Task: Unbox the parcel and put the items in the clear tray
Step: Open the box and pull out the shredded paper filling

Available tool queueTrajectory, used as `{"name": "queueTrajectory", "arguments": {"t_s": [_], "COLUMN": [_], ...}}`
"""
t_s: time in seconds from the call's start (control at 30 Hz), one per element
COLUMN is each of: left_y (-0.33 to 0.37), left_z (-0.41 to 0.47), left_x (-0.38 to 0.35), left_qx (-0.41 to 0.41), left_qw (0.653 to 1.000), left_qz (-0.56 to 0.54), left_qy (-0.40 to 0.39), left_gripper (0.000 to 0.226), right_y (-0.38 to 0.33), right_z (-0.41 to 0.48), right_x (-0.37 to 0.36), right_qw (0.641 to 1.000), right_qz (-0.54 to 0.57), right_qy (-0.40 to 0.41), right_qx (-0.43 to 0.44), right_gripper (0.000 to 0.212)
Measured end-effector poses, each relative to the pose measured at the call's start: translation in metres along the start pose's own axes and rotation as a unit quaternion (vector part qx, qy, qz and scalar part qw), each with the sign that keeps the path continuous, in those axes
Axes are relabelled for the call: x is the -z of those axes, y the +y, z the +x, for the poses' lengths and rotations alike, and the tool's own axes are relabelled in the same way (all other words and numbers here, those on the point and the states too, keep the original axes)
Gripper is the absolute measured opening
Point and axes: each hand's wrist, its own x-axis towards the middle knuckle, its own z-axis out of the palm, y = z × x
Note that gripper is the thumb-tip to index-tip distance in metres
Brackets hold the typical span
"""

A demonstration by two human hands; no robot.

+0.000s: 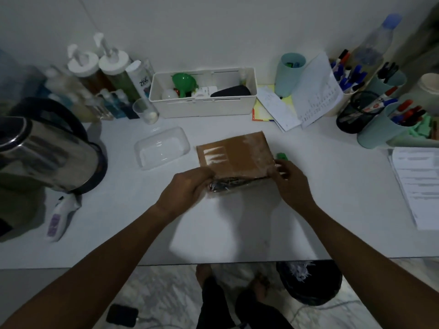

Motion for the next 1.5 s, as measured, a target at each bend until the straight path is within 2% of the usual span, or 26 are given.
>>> {"name": "queueTrajectory", "arguments": {"t_s": [0.13,0.17,0.27,0.33,0.4,0.47,0.53,0.57,0.67,0.73,0.9,1.03,1.1,1.17,1.23,1.3,1.37,1.5], "left_y": [-0.010,-0.012,-0.018,-0.021,-0.023,-0.026,-0.031,-0.036,-0.050,-0.055,-0.055,-0.052,-0.052,-0.052,-0.051,-0.049,-0.047,-0.048], "left_z": [0.004,0.006,0.019,0.030,0.043,0.059,0.076,0.085,0.100,0.099,0.097,0.102,0.101,0.098,0.097,0.098,0.101,0.106], "left_x": [-0.008,-0.009,-0.005,-0.002,0.003,0.008,0.012,0.012,0.004,-0.004,-0.014,-0.012,-0.013,-0.014,-0.015,-0.014,-0.013,-0.013], "left_qx": [0.046,0.063,0.108,0.132,0.147,0.156,0.172,0.188,0.260,0.296,0.326,0.332,0.330,0.331,0.334,0.342,0.353,0.365], "left_qw": [0.995,0.991,0.973,0.958,0.944,0.938,0.938,0.938,0.925,0.916,0.917,0.916,0.917,0.917,0.916,0.911,0.906,0.903], "left_qz": [-0.054,-0.074,-0.132,-0.184,-0.224,-0.234,-0.218,-0.218,-0.268,-0.269,-0.227,-0.217,-0.212,-0.210,-0.212,-0.214,-0.216,-0.210], "left_qy": [0.070,0.096,0.158,0.177,0.192,0.204,0.206,0.193,0.073,0.015,0.046,0.063,0.069,0.070,0.073,0.084,0.091,0.081], "left_gripper": [0.020,0.020,0.019,0.020,0.020,0.019,0.020,0.022,0.036,0.041,0.055,0.055,0.052,0.050,0.050,0.052,0.054,0.050], "right_y": [-0.008,-0.011,-0.024,-0.032,-0.040,-0.046,-0.054,-0.057,-0.059,-0.058,-0.060,-0.070,-0.075,-0.080,-0.081,-0.075,-0.066,-0.057], "right_z": [-0.007,-0.005,0.004,0.009,0.019,0.033,0.048,0.056,0.073,0.076,0.060,0.047,0.044,0.045,0.043,0.037,0.028,0.024], "right_x": [0.012,0.016,0.024,0.024,0.021,0.016,0.011,0.008,0.004,0.006,0.000,-0.010,-0.015,-0.016,-0.017,-0.021,-0.026,-0.028], "right_qw": [0.997,0.993,0.961,0.952,0.968,0.990,0.997,0.994,0.994,0.997,0.997,0.987,0.980,0.977,0.983,0.984,0.966,0.960], "right_qz": [-0.028,-0.058,-0.222,-0.275,-0.243,-0.131,-0.007,0.020,0.045,0.022,0.068,0.110,0.067,0.033,-0.004,-0.116,-0.227,-0.237], "right_qy": [-0.073,-0.097,-0.162,-0.135,-0.051,-0.013,-0.071,-0.103,-0.099,-0.069,-0.014,0.113,0.186,0.203,0.175,0.112,0.068,0.040], "right_qx": [0.015,0.016,-0.020,-0.021,0.020,0.045,0.039,0.028,-0.022,-0.041,-0.015,0.006,0.035,0.054,0.060,0.077,0.102,0.143], "right_gripper": [0.068,0.069,0.055,0.058,0.051,0.053,0.061,0.058,0.032,0.027,0.049,0.054,0.039,0.023,0.016,0.016,0.014,0.011]}}
